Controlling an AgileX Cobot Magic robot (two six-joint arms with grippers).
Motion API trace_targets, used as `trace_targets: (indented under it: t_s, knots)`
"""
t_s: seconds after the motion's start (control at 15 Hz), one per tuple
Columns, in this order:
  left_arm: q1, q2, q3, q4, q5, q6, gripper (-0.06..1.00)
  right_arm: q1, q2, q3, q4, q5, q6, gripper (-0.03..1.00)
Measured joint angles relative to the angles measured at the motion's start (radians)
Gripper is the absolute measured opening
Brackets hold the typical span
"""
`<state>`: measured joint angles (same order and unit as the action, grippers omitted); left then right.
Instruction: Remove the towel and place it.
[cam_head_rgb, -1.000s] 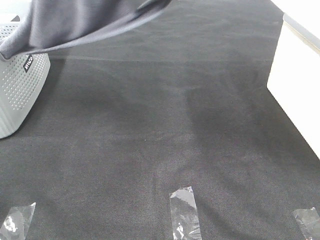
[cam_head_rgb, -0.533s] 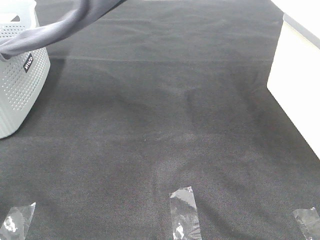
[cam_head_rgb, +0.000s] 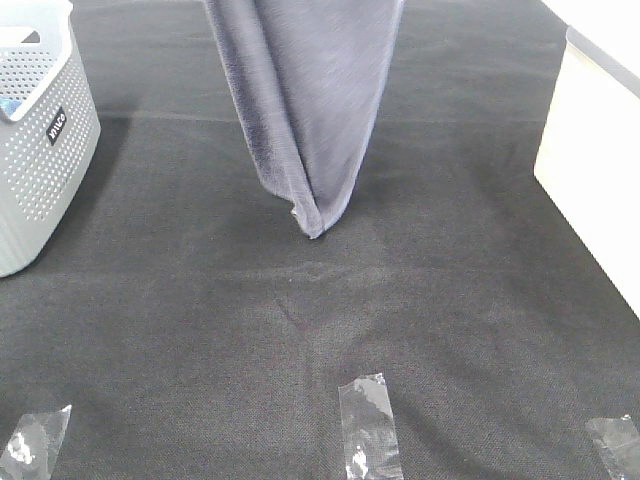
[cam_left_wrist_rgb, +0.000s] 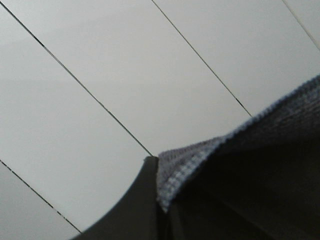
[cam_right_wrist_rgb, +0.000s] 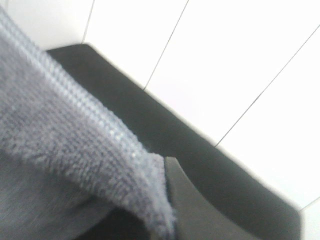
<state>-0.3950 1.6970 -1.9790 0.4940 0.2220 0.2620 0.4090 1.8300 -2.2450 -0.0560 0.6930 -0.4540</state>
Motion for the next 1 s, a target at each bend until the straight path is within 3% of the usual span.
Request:
trace_targets:
  t_s: [0.27, 0.4, 0.8, 1.0]
  knots:
    - [0.060, 0.085, 0.000, 0.000, -0.240, -0.091, 0.00, 0.000, 0.054, -0.001, -0.172, -0.281, -0.036, 0.02]
    - [0.072, 0.115, 0.000, 0.000, -0.321, -0.105, 0.00, 0.000, 0.082, -0.001, -0.202, -0.380, -0.039, 0.02]
    - [0.182, 0.220, -0.013, -0.082, -0.541, -0.112, 0.00, -0.009, 0.176, -0.001, -0.220, -0.600, -0.039, 0.02]
    - [0.189, 0.319, -0.155, -0.090, -0.568, -0.112, 0.00, -0.049, 0.211, -0.001, -0.185, -0.670, -0.038, 0.02]
